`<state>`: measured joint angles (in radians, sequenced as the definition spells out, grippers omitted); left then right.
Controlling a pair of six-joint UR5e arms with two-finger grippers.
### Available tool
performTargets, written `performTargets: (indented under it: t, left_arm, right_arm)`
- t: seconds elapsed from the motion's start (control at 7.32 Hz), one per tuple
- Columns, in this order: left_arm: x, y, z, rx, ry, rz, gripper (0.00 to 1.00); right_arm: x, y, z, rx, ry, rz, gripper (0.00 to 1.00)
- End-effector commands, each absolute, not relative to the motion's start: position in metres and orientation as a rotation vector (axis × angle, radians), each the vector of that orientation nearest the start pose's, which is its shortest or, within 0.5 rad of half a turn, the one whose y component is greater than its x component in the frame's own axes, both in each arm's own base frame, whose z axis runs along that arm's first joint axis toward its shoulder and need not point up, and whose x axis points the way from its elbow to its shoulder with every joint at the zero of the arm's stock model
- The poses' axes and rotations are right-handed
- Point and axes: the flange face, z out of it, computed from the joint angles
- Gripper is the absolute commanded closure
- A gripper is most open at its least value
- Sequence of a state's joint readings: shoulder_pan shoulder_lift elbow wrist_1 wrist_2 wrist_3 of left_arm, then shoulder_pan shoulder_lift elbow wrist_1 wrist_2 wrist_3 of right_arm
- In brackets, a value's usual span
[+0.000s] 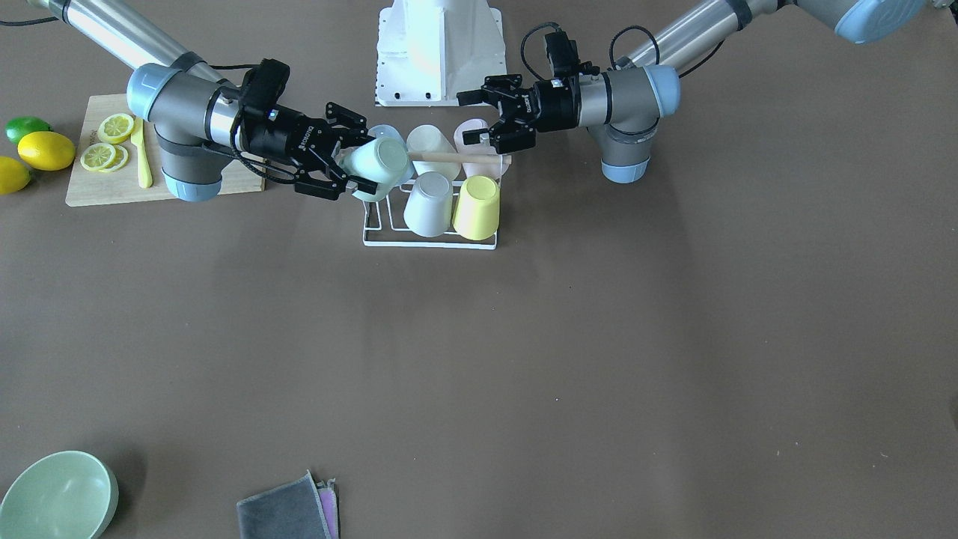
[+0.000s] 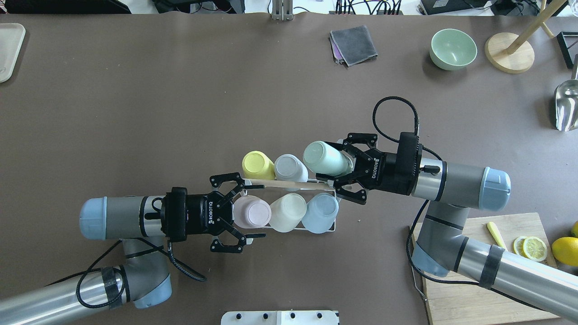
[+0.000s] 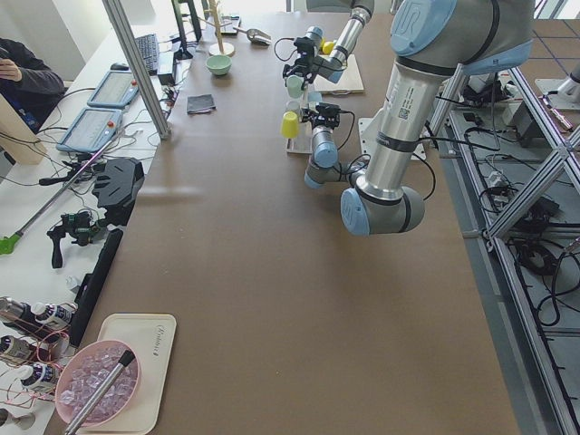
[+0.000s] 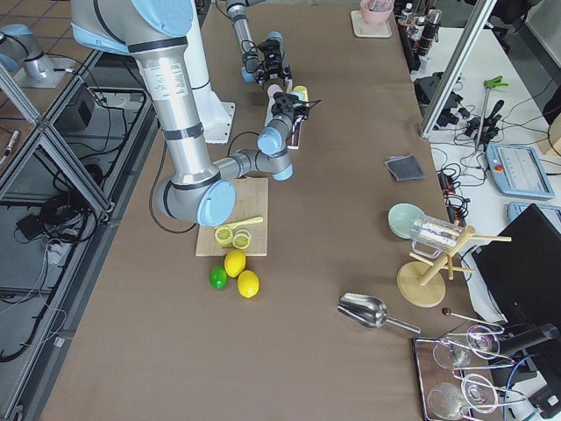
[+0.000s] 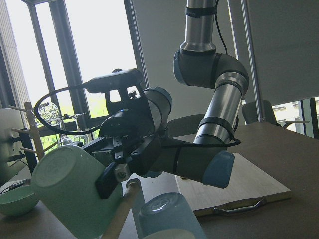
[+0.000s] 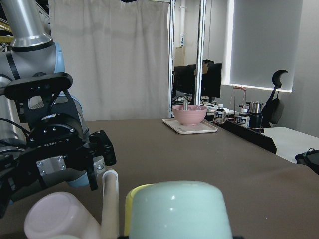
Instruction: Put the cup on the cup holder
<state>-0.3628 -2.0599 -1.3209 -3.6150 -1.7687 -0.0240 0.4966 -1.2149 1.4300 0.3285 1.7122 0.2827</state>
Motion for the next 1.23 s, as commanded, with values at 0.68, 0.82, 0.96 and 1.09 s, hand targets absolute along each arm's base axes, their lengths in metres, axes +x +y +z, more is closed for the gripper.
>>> performTargets:
  t: [0.68, 0.82, 0.96, 1.09]
  left_arm:
    - [0.456, -0.369, 0.247, 1.743, 1.322, 0.798, 0.02]
    - [0.449, -0.381, 0.241, 1.684, 1.264, 0.806, 0.02]
    - [0.441, -0.399, 0.239, 1.627, 1.193, 0.807, 0.02]
    - [0.425, -0.419, 0.234, 1.529, 1.094, 0.81, 0.02]
  right_arm:
    - [-0.431, -0.377, 0.343, 1.626, -1.427, -0.606, 0.0]
    - [-0.422, -0.377, 0.348, 1.609, -1.417, -0.623, 0.0]
    - [-0.399, -0.382, 0.352, 1.567, -1.396, -0.69, 0.0]
    - [-0.365, -0.388, 0.357, 1.505, -1.368, -0.759, 0.0]
